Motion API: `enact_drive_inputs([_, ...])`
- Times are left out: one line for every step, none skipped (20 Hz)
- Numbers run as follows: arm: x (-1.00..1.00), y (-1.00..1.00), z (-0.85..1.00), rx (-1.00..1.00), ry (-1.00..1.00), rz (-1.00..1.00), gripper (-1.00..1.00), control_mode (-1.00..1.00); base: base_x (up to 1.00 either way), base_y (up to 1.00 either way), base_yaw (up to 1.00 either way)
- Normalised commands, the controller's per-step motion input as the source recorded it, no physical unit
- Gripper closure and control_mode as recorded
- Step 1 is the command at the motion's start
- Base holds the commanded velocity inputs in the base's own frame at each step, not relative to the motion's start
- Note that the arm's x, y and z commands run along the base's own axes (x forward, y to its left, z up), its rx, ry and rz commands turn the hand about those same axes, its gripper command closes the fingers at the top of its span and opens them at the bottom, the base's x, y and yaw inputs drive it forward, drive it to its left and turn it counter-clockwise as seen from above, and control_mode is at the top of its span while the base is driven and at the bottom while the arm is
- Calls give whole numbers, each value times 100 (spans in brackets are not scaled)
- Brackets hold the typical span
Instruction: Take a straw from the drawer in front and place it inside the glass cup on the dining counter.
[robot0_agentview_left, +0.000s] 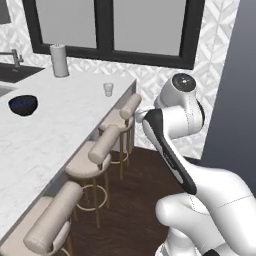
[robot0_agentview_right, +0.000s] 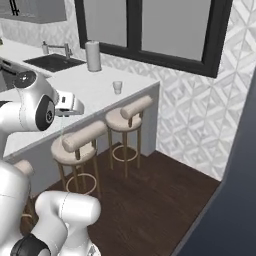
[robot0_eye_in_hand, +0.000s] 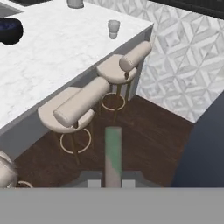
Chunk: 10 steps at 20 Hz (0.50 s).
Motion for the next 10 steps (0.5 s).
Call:
enact_drive_inputs([0, 0, 0, 0, 0, 0, 100, 100, 89, -85, 46])
enact_drive_inputs([0, 0, 0, 0, 0, 0, 100, 100, 87, -84, 46])
enact_drive_inputs([0, 0, 0, 0, 0, 0, 100, 100, 86, -86, 46])
enact_drive_inputs([0, 0, 0, 0, 0, 0, 100, 100, 84, -86, 47])
enact_drive_inputs([0, 0, 0, 0, 0, 0, 100, 100, 78, -87, 47])
enact_drive_inputs([0, 0, 0, 0, 0, 0, 100, 100, 74, -88, 47])
enact_drive_inputs([0, 0, 0, 0, 0, 0, 100, 100, 67, -90, 47])
enact_drive_inputs([0, 0, 0, 0, 0, 0, 100, 100, 59, -96, 47])
enact_drive_inputs([0, 0, 0, 0, 0, 0, 100, 100, 56, -96, 47])
enact_drive_inputs([0, 0, 0, 0, 0, 0, 100, 100, 53, -96, 47])
